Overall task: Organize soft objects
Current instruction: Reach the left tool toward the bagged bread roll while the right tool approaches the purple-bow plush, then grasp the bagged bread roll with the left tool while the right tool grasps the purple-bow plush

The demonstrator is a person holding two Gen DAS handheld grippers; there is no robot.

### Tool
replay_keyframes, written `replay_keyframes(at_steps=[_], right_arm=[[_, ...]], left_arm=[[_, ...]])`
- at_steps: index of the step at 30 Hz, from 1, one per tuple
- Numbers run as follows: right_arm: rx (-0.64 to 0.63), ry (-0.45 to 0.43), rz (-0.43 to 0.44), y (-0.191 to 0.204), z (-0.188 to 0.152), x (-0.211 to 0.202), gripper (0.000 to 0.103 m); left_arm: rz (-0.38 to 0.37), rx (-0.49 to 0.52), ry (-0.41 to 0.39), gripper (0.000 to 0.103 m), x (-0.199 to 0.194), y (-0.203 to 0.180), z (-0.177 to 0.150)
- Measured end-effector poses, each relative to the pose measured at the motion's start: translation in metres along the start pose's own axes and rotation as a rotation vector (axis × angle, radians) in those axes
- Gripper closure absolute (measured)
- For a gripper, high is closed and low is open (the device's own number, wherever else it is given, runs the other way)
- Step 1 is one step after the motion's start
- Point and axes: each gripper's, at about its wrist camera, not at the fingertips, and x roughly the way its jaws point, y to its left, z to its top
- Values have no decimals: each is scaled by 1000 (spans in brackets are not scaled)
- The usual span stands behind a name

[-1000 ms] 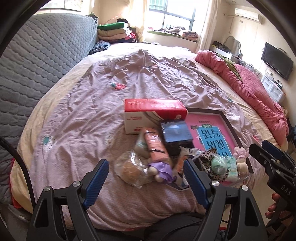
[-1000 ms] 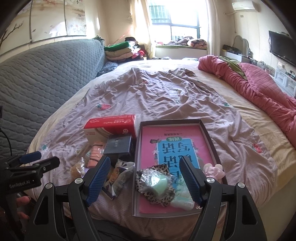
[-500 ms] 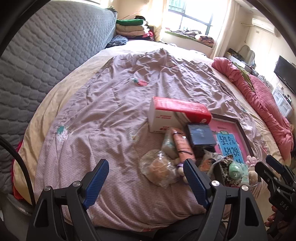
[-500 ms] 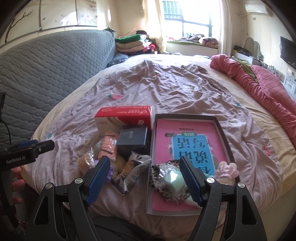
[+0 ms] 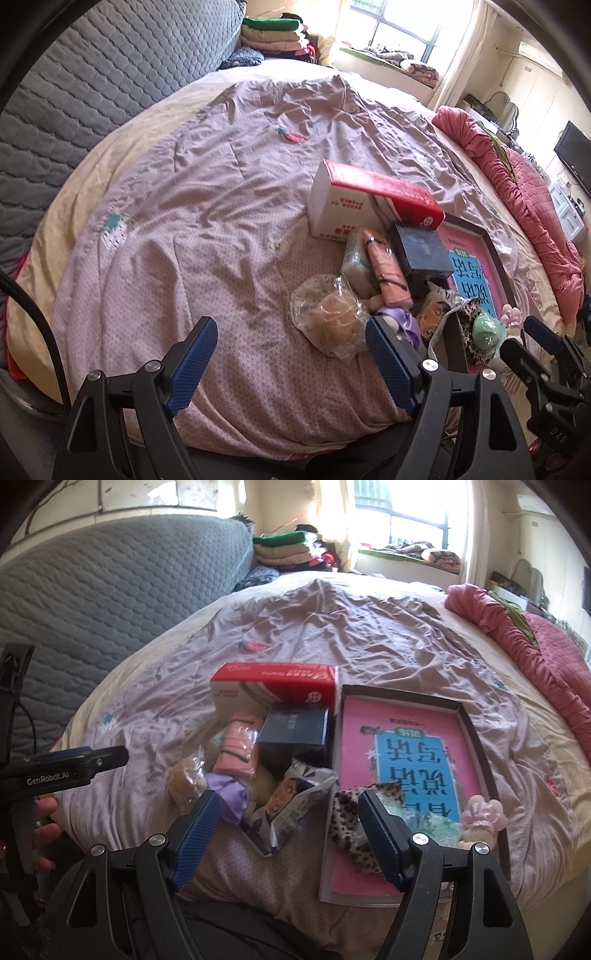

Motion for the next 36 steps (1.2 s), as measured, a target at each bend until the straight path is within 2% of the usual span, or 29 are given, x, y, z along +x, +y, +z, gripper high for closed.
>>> replay_keyframes(at_steps=[12, 16, 24, 33, 34, 36], right_arm=[[-18, 56, 15, 6, -8, 23, 25], [-40, 73, 23, 11, -10, 30, 25], [-118, 122, 70, 33, -12, 57, 25], [-206, 158, 53, 56, -12, 97, 25], [-202, 159, 55, 57, -11, 101, 25], [-190, 159, 61, 56, -9, 107, 34]], left_arm=[[-28, 47, 47, 21, 24, -15, -12], [-15, 63, 52, 21, 31, -18, -13], [-40, 44, 61, 21, 44, -13, -8], [-67, 25, 80, 21, 57, -9, -6], [-74, 24, 83, 21, 58, -9, -6], [-77, 22, 87, 21, 61, -10, -6]])
